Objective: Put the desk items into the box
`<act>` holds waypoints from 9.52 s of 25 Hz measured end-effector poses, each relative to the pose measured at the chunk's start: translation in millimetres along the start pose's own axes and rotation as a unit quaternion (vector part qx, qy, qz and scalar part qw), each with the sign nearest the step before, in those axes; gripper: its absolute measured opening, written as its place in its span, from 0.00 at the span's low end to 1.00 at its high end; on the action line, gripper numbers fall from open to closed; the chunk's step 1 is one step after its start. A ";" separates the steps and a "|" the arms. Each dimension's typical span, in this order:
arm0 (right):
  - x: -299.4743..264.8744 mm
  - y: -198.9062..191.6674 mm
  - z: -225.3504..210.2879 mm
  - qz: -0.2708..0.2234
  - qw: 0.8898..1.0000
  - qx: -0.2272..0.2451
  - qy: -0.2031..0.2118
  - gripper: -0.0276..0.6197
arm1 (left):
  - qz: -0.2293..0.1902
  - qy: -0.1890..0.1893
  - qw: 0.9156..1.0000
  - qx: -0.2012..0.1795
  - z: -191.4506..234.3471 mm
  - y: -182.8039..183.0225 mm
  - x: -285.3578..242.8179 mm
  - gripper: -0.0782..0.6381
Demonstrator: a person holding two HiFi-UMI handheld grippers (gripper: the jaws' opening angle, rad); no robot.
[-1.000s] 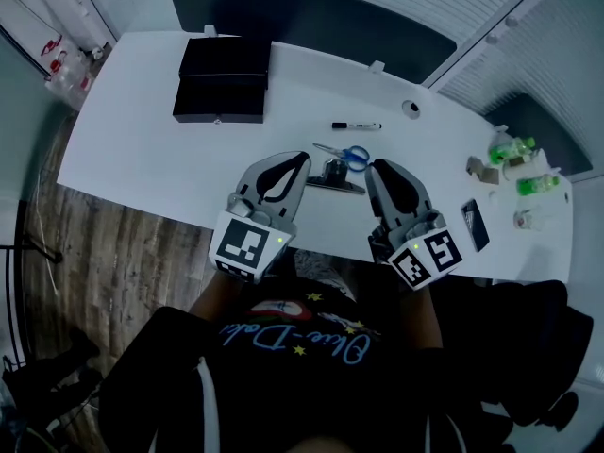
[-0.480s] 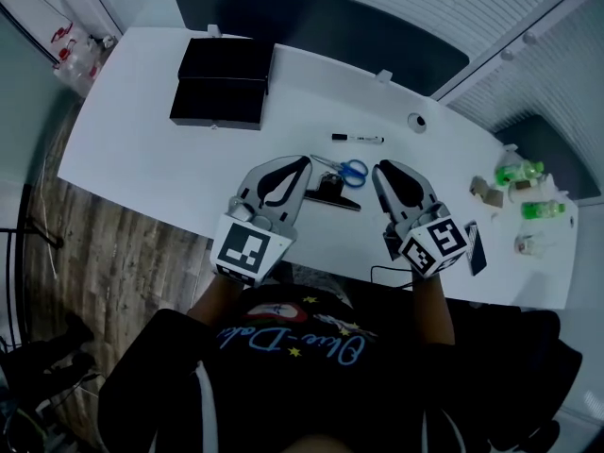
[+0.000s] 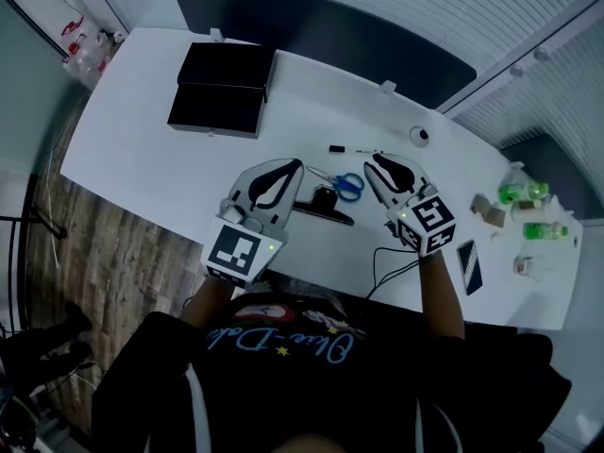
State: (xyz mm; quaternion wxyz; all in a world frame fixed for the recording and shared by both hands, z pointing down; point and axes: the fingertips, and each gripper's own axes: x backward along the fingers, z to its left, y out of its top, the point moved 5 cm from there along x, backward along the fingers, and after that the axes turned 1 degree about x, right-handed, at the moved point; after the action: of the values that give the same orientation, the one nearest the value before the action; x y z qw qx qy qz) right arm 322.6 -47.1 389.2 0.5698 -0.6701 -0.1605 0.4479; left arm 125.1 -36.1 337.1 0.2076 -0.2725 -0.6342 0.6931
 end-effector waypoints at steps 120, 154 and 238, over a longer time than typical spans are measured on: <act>-8.5 2.3 13.8 0.045 0.998 0.033 0.011 0.15 | -0.008 0.080 0.997 -0.006 8.0 9.0 47.0 0.12; 42.1 58.4 117.7 -0.133 0.987 -0.075 -0.041 0.15 | -0.033 0.033 0.998 -0.040 9.8 14.9 111.2 0.12; 30.1 80.1 160.9 -0.206 0.969 -0.136 0.011 0.15 | -0.053 0.115 0.991 -0.035 34.3 15.2 171.8 0.12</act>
State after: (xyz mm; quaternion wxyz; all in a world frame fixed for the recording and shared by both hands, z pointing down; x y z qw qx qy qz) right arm 189.4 50.5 312.1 0.5550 -0.6986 -0.3484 0.2874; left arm -27.5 44.8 304.0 0.3058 -0.3241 -0.6435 0.6224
